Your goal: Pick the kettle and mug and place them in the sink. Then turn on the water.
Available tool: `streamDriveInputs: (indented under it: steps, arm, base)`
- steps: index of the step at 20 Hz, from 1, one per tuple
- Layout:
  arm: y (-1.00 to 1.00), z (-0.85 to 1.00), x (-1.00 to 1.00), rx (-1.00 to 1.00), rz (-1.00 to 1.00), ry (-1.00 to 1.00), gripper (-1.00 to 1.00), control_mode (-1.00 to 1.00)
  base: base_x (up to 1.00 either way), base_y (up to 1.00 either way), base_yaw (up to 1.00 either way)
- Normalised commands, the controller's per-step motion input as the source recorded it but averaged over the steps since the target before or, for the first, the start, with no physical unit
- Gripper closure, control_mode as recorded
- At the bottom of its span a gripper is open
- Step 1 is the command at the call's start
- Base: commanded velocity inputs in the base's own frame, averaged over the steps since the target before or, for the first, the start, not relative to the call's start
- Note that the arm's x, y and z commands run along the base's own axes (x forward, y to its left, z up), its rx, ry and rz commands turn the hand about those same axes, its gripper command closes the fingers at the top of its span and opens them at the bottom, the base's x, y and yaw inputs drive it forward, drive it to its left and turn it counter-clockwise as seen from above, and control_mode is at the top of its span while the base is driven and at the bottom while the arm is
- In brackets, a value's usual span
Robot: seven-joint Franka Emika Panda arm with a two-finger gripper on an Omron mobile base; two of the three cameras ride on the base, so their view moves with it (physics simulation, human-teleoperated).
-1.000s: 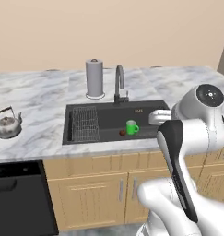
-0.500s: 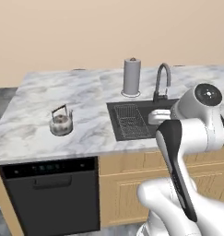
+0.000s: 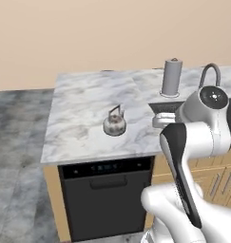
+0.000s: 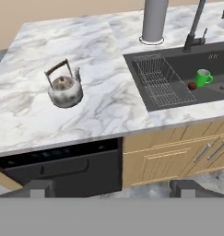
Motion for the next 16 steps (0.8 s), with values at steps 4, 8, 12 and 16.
streamDriveInputs:
  steps: [4,8,12,16]
  arm:
    - [0.00,0.00,0.00,0.00,0.00,0.00,-1.00,1.00]
    - [0.00,0.00,0.00,0.00,0.00,0.00,-1.00,1.00]
    - [0.00,0.00,0.00,0.00,0.00,0.00,-1.00,1.00]
    - [0.00,0.00,0.00,0.00,0.00,0.00,-1.00,1.00]
  base:
    - [0.27,0.48,-0.06]
    - [0.45,0.38,-0.09]
    - [0.42,0.48,-0.07]
    - [0.37,0.54,-0.04]
